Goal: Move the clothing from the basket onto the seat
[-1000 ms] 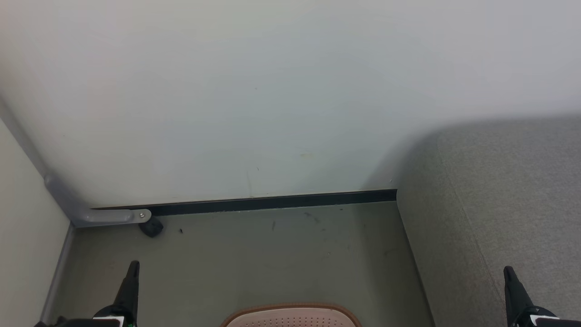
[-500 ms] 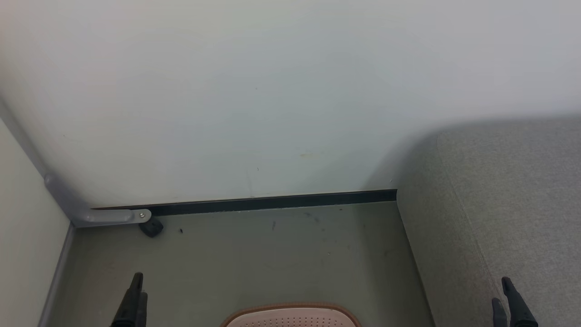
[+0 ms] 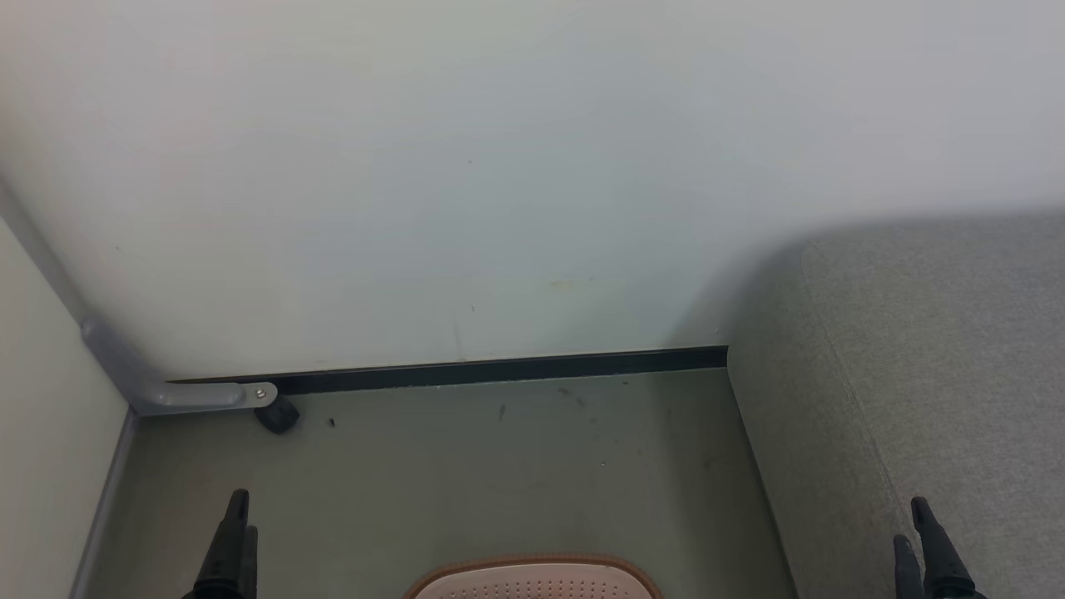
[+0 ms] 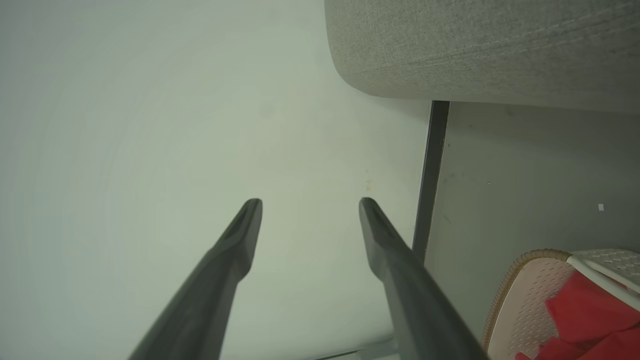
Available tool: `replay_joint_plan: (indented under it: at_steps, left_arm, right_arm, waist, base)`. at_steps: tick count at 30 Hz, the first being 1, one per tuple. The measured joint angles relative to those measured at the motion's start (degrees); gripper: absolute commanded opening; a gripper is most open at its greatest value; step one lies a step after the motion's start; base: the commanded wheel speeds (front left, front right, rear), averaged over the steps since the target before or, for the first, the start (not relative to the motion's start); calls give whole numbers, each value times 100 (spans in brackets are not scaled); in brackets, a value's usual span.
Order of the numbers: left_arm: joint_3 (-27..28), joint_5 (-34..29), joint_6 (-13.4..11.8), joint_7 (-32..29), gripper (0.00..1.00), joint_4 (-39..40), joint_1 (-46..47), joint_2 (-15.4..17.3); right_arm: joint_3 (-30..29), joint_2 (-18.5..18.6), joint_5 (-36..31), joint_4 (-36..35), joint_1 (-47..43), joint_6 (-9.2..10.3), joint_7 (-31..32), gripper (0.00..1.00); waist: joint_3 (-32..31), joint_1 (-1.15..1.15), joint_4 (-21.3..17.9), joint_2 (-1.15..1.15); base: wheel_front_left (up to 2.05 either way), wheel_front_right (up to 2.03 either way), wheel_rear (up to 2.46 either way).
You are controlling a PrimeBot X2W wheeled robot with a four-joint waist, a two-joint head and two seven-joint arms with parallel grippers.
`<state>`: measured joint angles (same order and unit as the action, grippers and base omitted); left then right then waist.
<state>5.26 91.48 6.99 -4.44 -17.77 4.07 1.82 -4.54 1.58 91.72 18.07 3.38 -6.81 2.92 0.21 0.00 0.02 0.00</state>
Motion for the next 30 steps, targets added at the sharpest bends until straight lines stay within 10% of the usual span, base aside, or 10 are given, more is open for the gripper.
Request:
replay_joint_plan:
  at_steps: [30]
  left_arm:
    - [-655,-2202,5,781,100,223,8,666]
  right_arm:
    - [1027,510,-2242,-102,437,134,-617,100]
  waist:
    - [45,1,-31,0]
  base:
    - [0,0,0]
